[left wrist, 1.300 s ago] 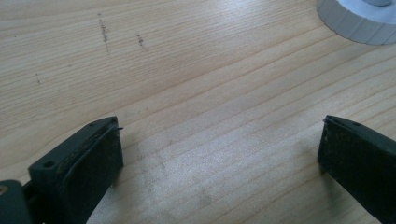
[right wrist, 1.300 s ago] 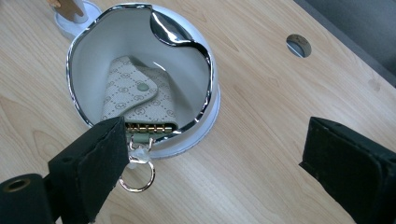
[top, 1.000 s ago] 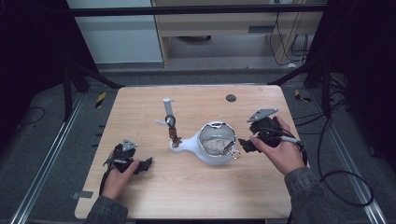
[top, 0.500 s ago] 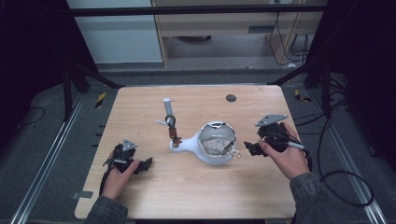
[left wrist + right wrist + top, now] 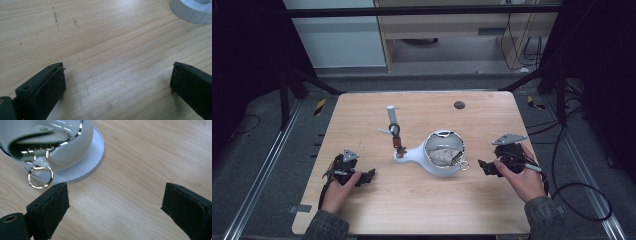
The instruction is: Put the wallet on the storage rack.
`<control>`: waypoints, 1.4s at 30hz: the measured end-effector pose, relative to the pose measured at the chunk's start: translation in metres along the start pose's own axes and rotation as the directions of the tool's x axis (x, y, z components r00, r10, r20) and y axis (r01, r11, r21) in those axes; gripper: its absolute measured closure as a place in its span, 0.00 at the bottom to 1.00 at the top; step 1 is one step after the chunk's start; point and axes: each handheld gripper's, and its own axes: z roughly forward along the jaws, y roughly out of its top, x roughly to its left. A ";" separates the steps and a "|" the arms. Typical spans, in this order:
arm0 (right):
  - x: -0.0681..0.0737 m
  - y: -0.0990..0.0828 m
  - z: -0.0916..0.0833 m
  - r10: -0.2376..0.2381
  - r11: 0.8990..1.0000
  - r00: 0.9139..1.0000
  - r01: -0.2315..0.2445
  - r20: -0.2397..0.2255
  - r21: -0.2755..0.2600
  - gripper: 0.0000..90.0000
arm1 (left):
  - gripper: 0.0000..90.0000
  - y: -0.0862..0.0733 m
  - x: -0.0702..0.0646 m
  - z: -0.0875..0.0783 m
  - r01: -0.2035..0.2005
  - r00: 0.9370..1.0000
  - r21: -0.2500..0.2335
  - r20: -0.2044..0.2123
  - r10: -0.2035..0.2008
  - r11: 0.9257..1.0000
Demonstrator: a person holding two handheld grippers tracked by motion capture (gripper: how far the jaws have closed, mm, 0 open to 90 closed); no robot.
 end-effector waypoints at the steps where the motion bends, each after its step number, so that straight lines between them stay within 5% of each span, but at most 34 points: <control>1: -0.001 -0.003 0.001 0.004 1.000 1.000 -0.004 -0.001 0.003 0.08 | 0.00 0.000 0.000 0.000 0.002 1.000 -0.002 0.000 -0.002 1.000; 23: -0.008 -0.048 0.039 0.120 0.992 0.993 -0.119 -0.008 0.045 0.07 | 0.00 0.000 0.000 0.000 0.003 1.000 -0.002 0.000 -0.003 1.000; 34: -0.017 -0.056 0.052 0.226 0.974 0.974 -0.227 0.014 0.015 0.06 | 0.00 0.000 0.000 0.000 0.003 1.000 -0.002 0.000 -0.003 1.000; 42: -0.016 -0.057 0.061 0.237 0.971 0.971 -0.238 0.020 0.023 0.06 | 0.00 0.000 0.000 0.000 0.003 1.000 -0.003 0.000 -0.003 1.000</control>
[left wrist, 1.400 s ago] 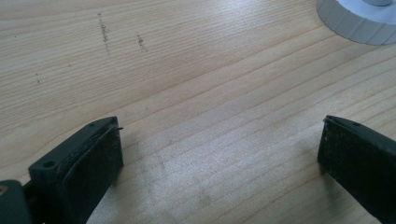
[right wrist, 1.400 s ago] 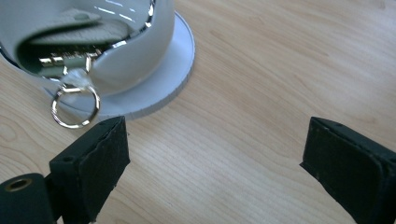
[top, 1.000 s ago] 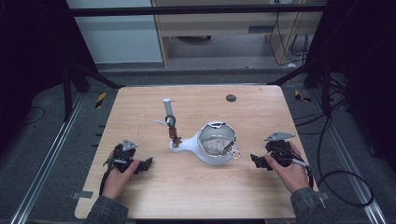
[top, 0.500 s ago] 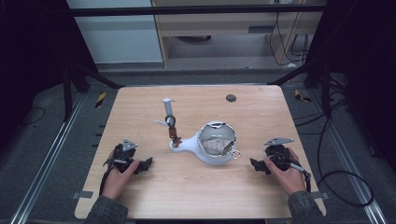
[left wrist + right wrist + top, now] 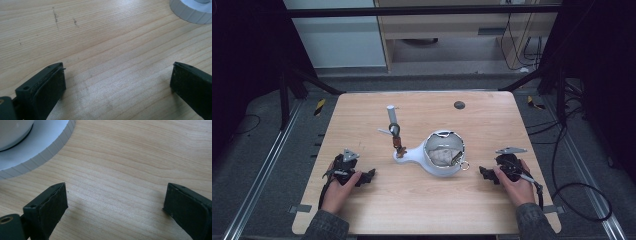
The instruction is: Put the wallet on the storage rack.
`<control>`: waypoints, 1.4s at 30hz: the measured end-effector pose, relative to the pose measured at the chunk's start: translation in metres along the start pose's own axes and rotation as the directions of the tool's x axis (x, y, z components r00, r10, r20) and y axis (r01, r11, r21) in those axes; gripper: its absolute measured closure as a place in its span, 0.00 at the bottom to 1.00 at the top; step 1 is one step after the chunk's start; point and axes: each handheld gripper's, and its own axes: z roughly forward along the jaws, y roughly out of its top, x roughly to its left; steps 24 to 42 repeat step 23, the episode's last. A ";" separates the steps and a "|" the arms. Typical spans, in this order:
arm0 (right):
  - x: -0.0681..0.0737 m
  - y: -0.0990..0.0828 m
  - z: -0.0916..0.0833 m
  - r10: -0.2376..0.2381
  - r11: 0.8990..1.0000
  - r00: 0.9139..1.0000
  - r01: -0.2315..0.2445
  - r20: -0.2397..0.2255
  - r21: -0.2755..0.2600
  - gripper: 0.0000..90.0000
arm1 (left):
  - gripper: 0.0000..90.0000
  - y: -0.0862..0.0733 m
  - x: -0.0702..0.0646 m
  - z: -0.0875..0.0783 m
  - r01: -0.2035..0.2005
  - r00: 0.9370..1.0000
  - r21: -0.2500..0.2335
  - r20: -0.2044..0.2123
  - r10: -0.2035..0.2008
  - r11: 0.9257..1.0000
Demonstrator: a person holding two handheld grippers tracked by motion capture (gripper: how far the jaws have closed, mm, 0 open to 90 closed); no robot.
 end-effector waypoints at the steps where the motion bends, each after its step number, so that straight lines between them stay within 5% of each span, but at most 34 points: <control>1: 0.000 0.000 0.001 -0.004 1.000 1.000 0.004 0.003 0.003 0.05 | 0.00 0.000 0.000 0.000 0.000 1.000 0.000 0.000 0.000 1.000; 14: 0.010 -0.008 0.007 -0.029 0.998 0.997 0.033 0.070 -0.058 0.02 | 0.00 0.000 0.000 0.000 -0.004 1.000 0.001 0.001 0.004 1.000; 42: 0.011 -0.008 0.006 -0.026 0.998 0.997 0.030 0.073 -0.056 0.02 | 0.00 0.001 -0.001 0.001 -0.009 1.000 0.002 0.004 0.009 1.000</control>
